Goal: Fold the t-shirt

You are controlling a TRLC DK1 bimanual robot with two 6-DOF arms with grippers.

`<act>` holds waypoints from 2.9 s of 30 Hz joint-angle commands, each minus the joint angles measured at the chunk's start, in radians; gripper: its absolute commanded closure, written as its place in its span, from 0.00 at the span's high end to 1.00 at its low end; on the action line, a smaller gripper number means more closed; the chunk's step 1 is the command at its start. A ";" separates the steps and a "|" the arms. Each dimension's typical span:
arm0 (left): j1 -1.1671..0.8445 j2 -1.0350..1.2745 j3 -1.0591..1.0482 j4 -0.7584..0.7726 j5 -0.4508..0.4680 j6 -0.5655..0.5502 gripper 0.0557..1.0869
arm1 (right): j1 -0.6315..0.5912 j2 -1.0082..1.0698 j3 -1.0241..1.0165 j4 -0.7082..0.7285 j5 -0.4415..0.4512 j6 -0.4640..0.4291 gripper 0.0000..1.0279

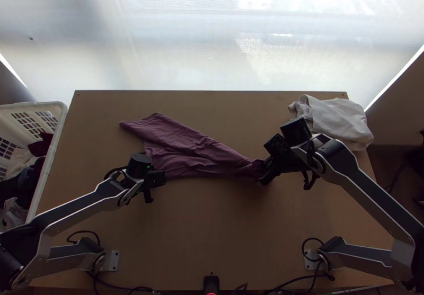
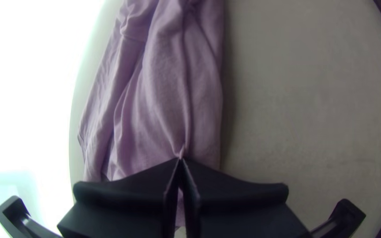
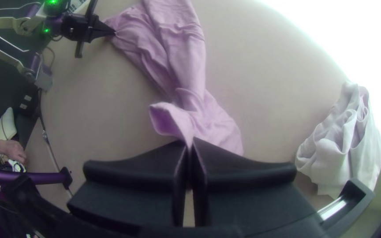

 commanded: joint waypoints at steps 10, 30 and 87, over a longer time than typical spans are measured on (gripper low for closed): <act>0.088 -0.303 0.329 -0.498 0.040 -0.201 0.04 | -0.011 -0.033 0.026 -0.020 0.001 0.000 0.03; 0.258 -0.833 0.406 -0.455 0.037 -0.503 0.04 | 0.061 -0.179 0.260 -0.059 0.215 0.063 0.03; 0.266 -0.745 0.748 -0.160 0.487 -0.841 0.04 | 0.181 -0.201 0.771 -0.297 -0.269 0.439 0.03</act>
